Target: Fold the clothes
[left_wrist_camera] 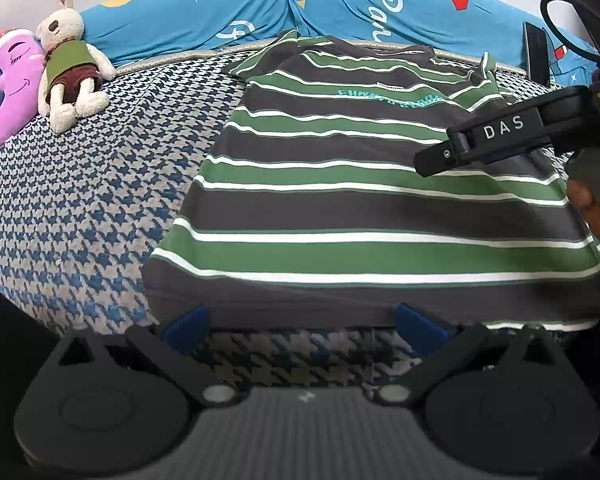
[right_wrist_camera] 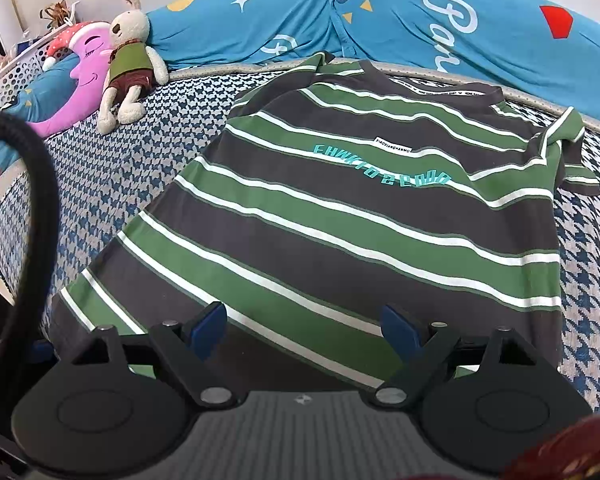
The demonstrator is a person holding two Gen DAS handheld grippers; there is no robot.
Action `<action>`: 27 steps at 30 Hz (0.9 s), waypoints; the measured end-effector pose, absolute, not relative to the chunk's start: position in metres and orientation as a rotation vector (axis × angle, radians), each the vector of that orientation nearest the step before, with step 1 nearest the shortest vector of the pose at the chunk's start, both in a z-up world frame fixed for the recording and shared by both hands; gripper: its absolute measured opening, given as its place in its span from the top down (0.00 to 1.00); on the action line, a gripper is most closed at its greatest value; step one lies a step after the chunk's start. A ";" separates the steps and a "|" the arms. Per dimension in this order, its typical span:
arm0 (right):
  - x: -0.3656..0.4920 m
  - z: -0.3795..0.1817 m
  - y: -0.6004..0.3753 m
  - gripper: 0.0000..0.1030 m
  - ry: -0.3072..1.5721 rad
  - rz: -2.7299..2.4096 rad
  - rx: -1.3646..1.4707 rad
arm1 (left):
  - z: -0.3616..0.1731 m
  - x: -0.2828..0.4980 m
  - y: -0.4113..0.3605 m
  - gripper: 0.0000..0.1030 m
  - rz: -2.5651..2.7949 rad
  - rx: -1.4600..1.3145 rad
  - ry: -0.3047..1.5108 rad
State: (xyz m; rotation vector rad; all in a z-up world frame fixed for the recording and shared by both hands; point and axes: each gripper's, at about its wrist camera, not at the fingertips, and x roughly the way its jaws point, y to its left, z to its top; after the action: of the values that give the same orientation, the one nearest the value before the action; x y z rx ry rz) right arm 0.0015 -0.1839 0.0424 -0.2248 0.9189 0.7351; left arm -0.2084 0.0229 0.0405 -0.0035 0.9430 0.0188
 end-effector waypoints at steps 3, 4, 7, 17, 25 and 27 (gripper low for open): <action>0.002 0.042 -0.184 0.18 0.916 0.737 -0.230 | 0.041 -0.209 0.024 0.00 0.017 -0.006 0.942; 0.002 0.042 -0.184 0.18 0.916 0.738 -0.229 | 0.041 -0.209 0.024 0.00 0.017 -0.006 0.942; 0.001 0.042 -0.184 0.18 0.913 0.740 -0.227 | 0.041 -0.208 0.024 0.00 0.016 -0.010 0.943; 0.004 0.051 -0.188 0.18 0.861 0.707 -0.211 | 0.045 -0.200 0.026 0.00 0.020 -0.013 0.933; 0.022 0.061 -0.200 0.18 0.842 0.625 -0.142 | 0.059 -0.182 0.033 0.00 0.033 -0.057 0.918; 0.028 0.064 -0.204 0.18 0.841 0.599 -0.113 | 0.065 -0.176 0.035 0.00 0.038 -0.071 0.909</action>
State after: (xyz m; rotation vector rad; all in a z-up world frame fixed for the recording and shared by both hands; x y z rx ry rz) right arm 0.0276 -0.2044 0.0636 -0.1134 0.8408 0.5988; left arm -0.1761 0.0348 0.0647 -0.0712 0.9091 0.0379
